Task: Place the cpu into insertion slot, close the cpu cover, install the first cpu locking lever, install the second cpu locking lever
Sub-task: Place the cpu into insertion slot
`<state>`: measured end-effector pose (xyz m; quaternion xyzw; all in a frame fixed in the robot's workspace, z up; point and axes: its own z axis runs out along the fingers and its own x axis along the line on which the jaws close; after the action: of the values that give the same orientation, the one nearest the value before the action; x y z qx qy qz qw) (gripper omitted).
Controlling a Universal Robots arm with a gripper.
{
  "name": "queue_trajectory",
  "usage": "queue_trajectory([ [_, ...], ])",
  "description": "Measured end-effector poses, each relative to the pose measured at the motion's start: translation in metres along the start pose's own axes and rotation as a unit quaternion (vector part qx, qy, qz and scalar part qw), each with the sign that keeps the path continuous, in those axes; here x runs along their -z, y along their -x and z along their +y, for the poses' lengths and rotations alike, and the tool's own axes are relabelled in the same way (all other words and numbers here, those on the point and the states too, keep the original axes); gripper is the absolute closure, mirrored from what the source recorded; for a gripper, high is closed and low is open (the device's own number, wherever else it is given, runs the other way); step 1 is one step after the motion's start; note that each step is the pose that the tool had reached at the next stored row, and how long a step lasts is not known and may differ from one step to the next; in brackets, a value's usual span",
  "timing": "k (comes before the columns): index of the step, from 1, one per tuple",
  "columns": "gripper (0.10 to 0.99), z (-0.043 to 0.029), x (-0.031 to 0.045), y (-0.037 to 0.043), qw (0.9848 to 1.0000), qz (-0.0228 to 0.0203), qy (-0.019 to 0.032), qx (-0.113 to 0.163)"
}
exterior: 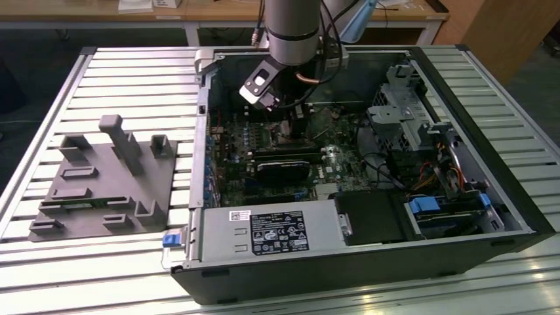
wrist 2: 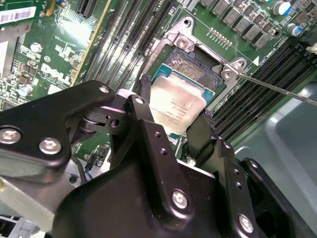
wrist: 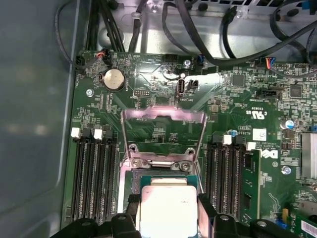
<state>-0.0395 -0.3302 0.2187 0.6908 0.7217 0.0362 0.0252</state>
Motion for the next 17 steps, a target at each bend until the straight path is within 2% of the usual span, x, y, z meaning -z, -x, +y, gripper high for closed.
queue_trajectory([
  [9, 0.545, -0.0037, -0.0067, -0.0039, 1.0, -0.0002, 0.0, 0.0],
  [17, 0.545, -0.005, -0.0135, -0.0039, 1.0, -0.0008, 0.0001, -0.008],
])
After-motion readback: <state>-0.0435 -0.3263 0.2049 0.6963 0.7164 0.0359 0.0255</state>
